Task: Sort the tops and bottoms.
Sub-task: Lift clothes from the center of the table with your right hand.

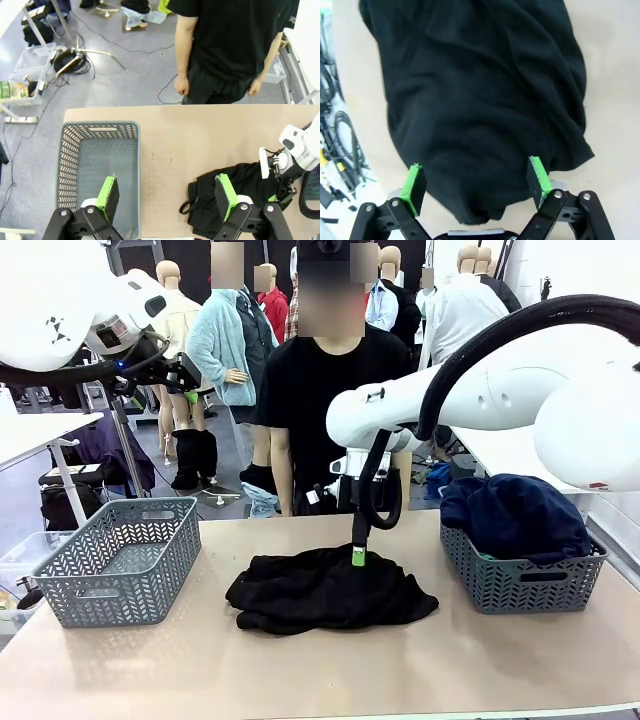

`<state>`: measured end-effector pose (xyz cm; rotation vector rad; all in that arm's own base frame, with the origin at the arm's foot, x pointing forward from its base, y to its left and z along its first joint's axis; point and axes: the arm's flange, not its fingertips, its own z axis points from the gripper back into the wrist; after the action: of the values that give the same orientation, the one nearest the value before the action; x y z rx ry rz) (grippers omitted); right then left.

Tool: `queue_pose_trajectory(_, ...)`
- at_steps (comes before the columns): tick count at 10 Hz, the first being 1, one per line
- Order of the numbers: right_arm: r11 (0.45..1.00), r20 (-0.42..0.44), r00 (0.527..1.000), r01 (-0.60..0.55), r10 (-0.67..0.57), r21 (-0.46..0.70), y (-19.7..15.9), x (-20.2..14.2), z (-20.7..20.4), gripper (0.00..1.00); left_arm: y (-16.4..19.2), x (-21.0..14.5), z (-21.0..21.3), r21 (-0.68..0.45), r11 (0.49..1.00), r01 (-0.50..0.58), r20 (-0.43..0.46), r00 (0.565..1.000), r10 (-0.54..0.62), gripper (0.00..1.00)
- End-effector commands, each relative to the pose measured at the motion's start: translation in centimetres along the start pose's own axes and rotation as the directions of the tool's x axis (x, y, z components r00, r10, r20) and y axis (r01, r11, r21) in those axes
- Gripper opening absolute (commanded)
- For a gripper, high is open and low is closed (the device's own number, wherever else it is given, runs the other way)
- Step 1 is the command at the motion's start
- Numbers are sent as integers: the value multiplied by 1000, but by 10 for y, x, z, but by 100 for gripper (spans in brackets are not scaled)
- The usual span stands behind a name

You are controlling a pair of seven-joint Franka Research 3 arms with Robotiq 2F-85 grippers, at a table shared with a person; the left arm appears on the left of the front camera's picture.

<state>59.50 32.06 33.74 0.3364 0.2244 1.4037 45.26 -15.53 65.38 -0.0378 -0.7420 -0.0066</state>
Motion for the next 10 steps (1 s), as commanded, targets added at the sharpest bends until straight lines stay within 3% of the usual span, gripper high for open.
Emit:
queue_pose_trajectory(1, 995, -24, 999, 27, -30, -99, 4, 2, -23, 100, -1, 0, 1, 13, 1000, -21, 0, 1000, 21, 100)
queue_pose_trajectory(4, 996, -15, 1000, -29, 28, -88, 18, 5, -41, 100, -1, 0, 1, 13, 1000, -21, 0, 1000, 21, 100)
queue_pose_trajectory(7, 993, -73, 996, -49, 41, -107, 29, 8, -42, 100, -1, 0, 1, 13, 1000, -21, 0, 1000, 21, 100)
queue_pose_trajectory(8, 992, -77, 996, -55, 46, -113, 30, 7, -40, 94, -1, 0, 1, 13, 1000, -21, 0, 1000, 21, 100)
queue_pose_trajectory(10, 990, -83, 996, -49, 38, -133, 32, 7, -37, 57, -1, 0, 1, 13, 1000, -21, 0, 1000, 21, 100)
